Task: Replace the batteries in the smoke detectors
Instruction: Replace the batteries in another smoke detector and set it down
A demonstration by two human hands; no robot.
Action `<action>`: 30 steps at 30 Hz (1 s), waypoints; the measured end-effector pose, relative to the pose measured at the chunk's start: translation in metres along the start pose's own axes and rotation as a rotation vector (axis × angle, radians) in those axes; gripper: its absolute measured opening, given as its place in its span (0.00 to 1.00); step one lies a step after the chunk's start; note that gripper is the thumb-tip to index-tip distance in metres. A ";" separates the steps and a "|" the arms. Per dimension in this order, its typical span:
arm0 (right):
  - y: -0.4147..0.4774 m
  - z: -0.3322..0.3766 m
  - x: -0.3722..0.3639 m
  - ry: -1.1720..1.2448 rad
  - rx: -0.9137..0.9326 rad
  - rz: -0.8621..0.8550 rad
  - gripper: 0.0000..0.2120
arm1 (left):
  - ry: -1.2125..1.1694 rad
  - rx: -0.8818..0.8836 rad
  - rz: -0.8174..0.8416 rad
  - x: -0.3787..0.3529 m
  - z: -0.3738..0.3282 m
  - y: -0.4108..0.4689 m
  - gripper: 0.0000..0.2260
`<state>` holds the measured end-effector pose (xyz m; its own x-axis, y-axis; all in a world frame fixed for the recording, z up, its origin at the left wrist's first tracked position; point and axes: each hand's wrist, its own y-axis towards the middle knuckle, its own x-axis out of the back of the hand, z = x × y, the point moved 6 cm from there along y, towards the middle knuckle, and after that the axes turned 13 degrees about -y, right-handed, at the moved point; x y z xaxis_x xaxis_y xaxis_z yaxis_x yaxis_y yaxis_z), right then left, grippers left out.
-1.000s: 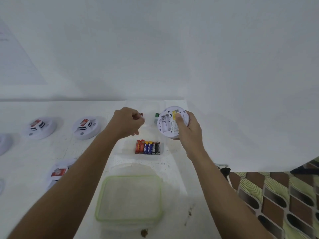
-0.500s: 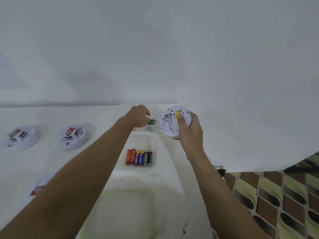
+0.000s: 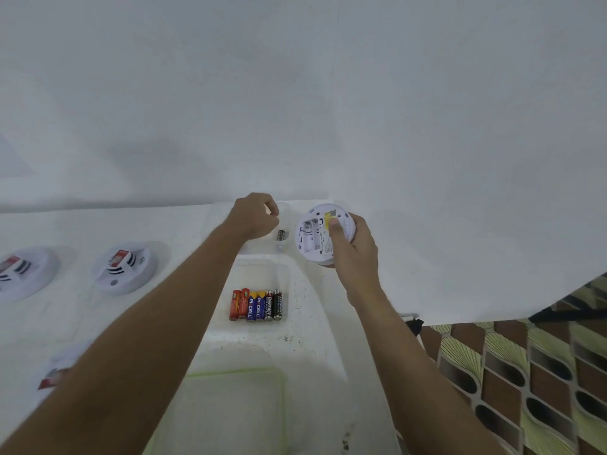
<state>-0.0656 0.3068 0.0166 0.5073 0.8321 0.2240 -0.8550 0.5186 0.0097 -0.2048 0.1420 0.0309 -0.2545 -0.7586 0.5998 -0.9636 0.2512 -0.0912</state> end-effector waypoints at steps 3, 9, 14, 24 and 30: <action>0.000 0.001 0.000 0.011 0.000 0.000 0.08 | -0.150 -0.141 -0.060 0.010 -0.015 -0.013 0.09; 0.001 0.000 -0.004 -0.009 -0.007 -0.013 0.10 | -0.447 -0.306 0.086 0.014 -0.039 -0.050 0.05; 0.001 -0.001 -0.010 0.007 -0.028 -0.005 0.12 | -0.346 -0.310 0.156 0.009 -0.047 -0.060 0.03; 0.002 0.001 -0.015 0.042 -0.023 0.010 0.15 | -0.314 -0.479 -0.143 0.000 -0.042 -0.061 0.07; 0.008 -0.001 -0.012 0.074 -0.027 -0.036 0.11 | -0.243 -0.552 -0.233 -0.021 -0.035 -0.067 0.06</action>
<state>-0.0786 0.3008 0.0126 0.5454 0.8244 0.1514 -0.8331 0.5530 -0.0104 -0.1318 0.1621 0.0517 -0.1175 -0.9288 0.3513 -0.8285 0.2868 0.4810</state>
